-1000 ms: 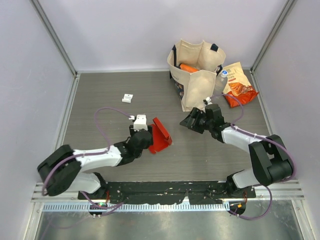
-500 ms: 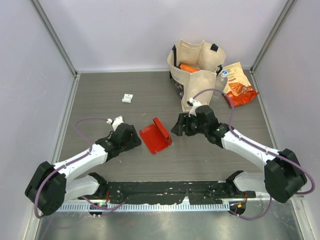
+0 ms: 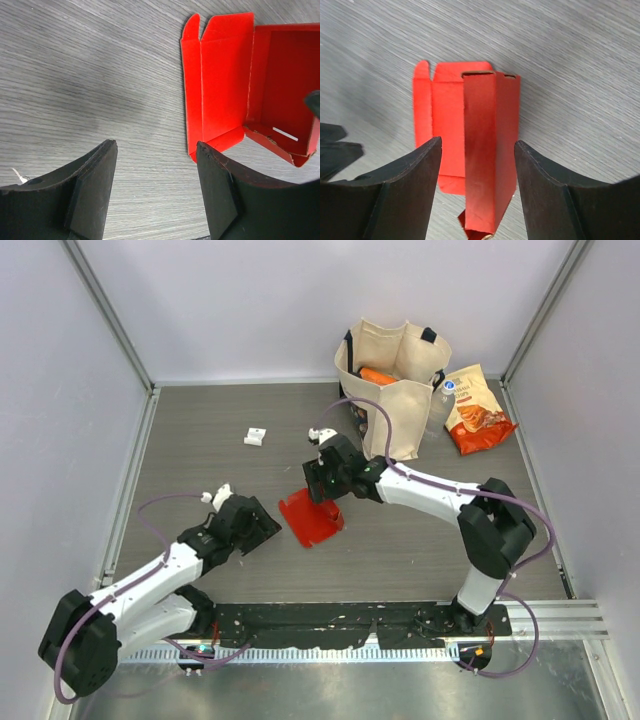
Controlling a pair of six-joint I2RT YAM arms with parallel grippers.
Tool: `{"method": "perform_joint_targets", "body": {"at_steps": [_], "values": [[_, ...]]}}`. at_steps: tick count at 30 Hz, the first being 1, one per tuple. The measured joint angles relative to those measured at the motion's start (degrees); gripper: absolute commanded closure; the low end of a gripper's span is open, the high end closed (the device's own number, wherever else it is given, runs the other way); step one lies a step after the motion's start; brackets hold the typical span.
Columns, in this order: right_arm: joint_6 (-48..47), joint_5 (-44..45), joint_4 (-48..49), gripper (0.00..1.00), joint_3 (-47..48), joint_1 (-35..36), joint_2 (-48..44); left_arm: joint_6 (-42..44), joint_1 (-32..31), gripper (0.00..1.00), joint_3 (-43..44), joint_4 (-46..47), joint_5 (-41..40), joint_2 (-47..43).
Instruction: Fold the paper box
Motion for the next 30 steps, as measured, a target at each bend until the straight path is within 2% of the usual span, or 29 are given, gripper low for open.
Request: {"method": "perform_joint_targets", "body": {"at_steps": [7,17,24,27,30], "values": [[-2.8,6.2,-5.6,0.43,2.3,1.4,2.5,0.3,0.0,0.29,-0.4,0.0,0.1,-2.6],[-1.2,8.6,-5.0,0.57,2.3,0.6,3.7,1.7,0.2,0.27,1.4,-1.3,1.1,2.1],[9.9,-1.5,6.0,0.59,-13.7,-8.6,-4.0,3.7,0.3,0.27,2.0,-1.2,1.5,-2.0],[16.8,-4.3,12.5,0.55,-20.5,-12.6,-6.9,4.7,0.3,0.25,2.0,-0.8,1.3,-4.9],[24.1,-6.4,19.6,0.49,-26.1,-12.9,-8.2,6.3,0.3,0.22,2.0,0.9,2.5,-5.9]]}}
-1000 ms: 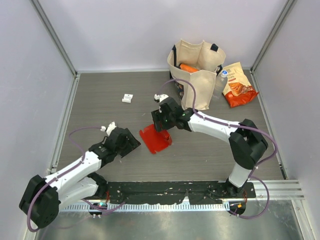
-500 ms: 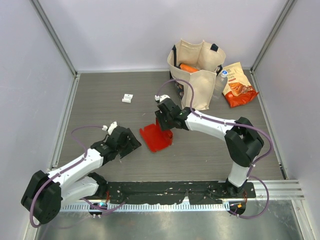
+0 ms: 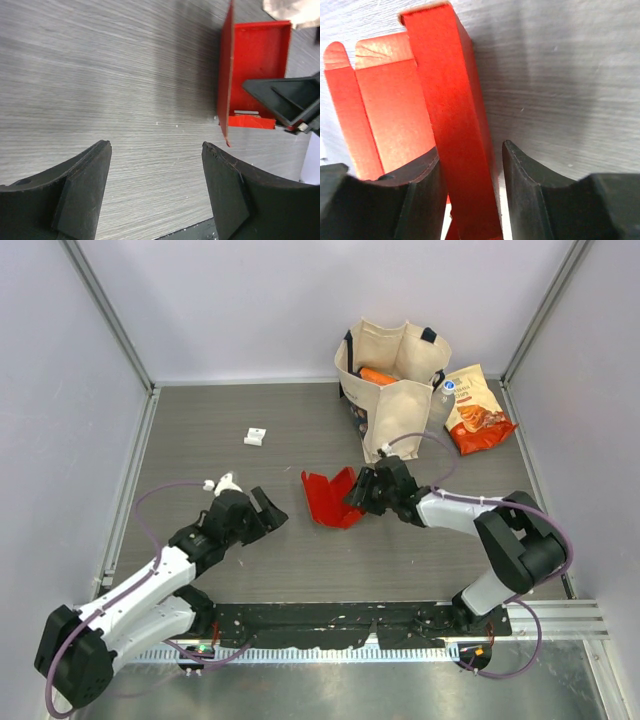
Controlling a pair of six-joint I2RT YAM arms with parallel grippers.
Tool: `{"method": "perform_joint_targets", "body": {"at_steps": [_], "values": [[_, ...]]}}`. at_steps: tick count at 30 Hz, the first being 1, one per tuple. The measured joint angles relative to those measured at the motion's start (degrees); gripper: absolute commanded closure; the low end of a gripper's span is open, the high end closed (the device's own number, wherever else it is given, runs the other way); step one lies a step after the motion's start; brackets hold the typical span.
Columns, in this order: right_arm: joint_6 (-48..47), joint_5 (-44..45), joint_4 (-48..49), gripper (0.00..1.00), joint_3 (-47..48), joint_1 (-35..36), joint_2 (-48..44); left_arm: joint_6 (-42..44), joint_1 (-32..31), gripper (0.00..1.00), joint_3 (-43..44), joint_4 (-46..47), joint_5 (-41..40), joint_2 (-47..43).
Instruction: Fold the paper box
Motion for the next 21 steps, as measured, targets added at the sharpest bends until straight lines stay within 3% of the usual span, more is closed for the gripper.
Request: {"method": "perform_joint_targets", "body": {"at_steps": [6,9,13,21], "values": [[13.3,-1.5,13.5,0.45,-8.9,1.0,-0.2,4.0,0.0,0.2,1.1,5.5,6.6,3.8],[16.8,-0.9,16.3,0.44,-11.2,1.0,-0.8,6.0,0.0,0.14,3.0,7.5,9.0,7.3],[18.9,0.2,18.7,0.43,-13.4,1.0,-3.5,8.0,0.0,0.14,7.2,10.4,12.2,14.4],[19.6,0.8,21.2,0.42,-13.4,1.0,-4.2,11.6,0.0,0.37,18.0,11.8,14.2,27.3]]}}
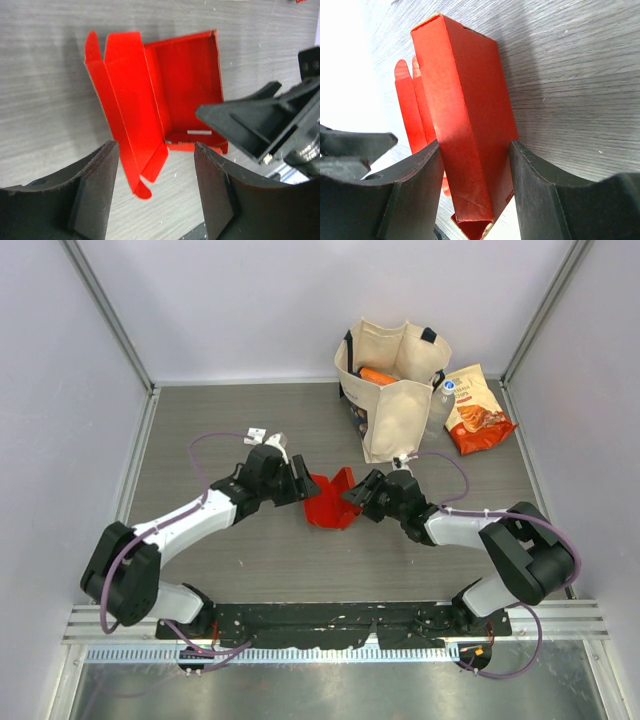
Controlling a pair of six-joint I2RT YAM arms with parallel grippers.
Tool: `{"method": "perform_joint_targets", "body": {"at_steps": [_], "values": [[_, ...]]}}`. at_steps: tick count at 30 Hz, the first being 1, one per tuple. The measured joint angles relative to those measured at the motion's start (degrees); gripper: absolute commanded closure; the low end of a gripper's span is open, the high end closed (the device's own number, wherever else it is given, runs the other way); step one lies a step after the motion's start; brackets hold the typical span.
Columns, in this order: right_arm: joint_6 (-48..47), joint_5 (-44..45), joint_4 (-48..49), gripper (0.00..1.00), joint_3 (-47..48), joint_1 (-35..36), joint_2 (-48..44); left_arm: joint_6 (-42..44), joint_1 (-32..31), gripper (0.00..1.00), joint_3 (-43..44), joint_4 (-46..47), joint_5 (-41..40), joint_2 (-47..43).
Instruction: Fold the paper box
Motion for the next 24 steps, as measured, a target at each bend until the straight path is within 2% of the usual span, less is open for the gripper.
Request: {"method": "perform_joint_targets", "body": {"at_steps": [4,8,13,18,21,22,24], "values": [[0.0,0.2,0.1,0.42,0.0,-0.2,0.0,2.8,0.0,0.36,5.2,-1.8,-1.7,5.2],[-0.1,0.3,0.1,0.42,-0.4,-0.9,-0.5,4.0,0.0,0.3,5.4,-3.8,-3.0,5.7],[-0.2,0.3,0.4,0.41,-1.5,-2.1,-0.5,4.5,-0.1,0.3,5.4,-5.0,-4.5,5.7],[-0.2,0.1,1.0,0.41,-2.5,-2.8,-0.5,3.7,-0.2,0.49,5.4,-3.4,-3.2,8.0],[-0.3,-0.1,1.0,0.41,-2.6,-3.0,-0.5,3.7,-0.9,0.65,5.7,-3.0,-3.1,11.2],[-0.5,-0.3,1.1,0.41,-2.6,-3.0,-0.5,4.1,-1.3,0.76,6.0,-3.4,-3.5,12.1],[-1.0,-0.7,1.2,0.39,-2.6,-3.1,-0.5,5.7,-2.1,0.83,8.0,-4.9,-4.3,13.9]]}}
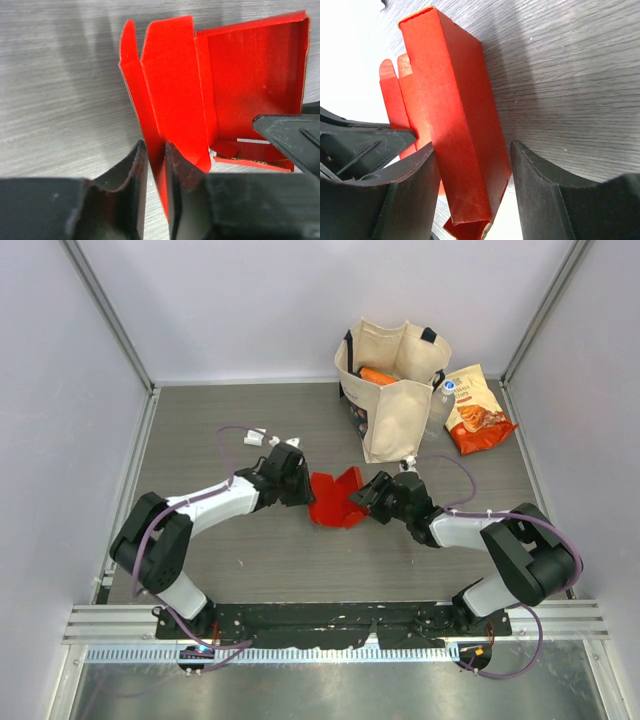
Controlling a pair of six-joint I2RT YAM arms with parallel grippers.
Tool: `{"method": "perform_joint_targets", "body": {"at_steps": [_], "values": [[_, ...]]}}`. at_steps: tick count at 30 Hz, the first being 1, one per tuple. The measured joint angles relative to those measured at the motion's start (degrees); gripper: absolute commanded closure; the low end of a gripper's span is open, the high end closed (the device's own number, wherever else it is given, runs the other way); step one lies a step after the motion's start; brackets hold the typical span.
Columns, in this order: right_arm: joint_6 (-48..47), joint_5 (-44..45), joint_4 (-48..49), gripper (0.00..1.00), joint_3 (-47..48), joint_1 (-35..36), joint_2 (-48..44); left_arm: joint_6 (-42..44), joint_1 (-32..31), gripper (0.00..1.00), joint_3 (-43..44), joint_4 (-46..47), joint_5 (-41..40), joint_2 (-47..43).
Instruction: Fold the paper box
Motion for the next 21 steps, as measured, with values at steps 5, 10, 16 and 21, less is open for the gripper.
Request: {"method": "perform_joint_targets", "body": {"at_steps": [5,10,16,21], "values": [[-4.0,-1.1,-3.3,0.33,1.6,0.0,0.0,5.7,-2.2,1.0,6.8,-6.1,-5.0,1.3],[-12.4,-1.3,-13.4,0.31,5.1,-0.3,-3.8,14.6,-4.5,1.0,14.7,-16.0,-10.9,1.3],[-22.6,-2.1,-24.5,0.3,7.4,-3.0,-14.9,31.1,-11.4,1.0,21.0,-25.4,-19.9,0.5],[-27.2,-6.8,-27.5,0.32,7.6,-6.4,-15.4,44.6,-20.7,1.0,19.9,-26.7,-22.5,0.2]]}}
